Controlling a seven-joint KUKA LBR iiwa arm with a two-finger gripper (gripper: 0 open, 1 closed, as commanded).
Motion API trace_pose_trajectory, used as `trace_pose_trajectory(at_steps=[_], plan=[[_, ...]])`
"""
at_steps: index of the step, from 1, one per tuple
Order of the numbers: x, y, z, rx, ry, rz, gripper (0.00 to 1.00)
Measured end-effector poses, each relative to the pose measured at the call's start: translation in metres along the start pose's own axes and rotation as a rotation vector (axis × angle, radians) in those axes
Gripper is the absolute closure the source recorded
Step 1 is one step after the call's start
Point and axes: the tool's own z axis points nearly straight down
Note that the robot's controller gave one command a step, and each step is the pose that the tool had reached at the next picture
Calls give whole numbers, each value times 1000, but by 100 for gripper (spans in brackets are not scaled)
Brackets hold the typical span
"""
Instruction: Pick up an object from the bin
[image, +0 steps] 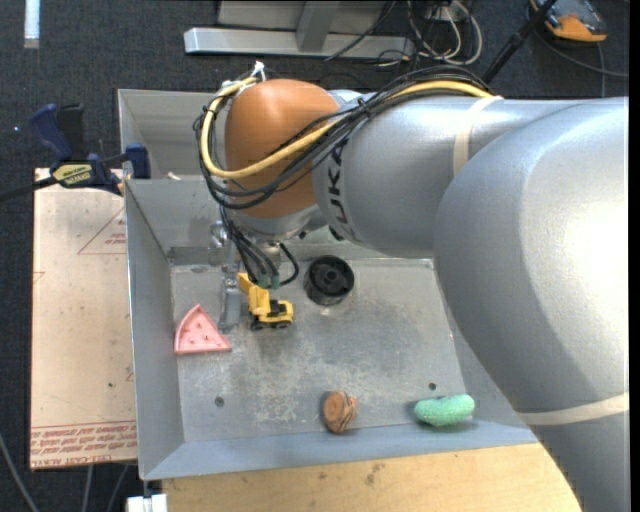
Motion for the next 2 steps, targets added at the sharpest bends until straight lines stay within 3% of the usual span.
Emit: trace_pose_trajectory(at_steps=[1, 2], plan=[[0, 0, 0, 0, 0, 0, 0], [20, -47, 5, -1, -1, -10, 0]])
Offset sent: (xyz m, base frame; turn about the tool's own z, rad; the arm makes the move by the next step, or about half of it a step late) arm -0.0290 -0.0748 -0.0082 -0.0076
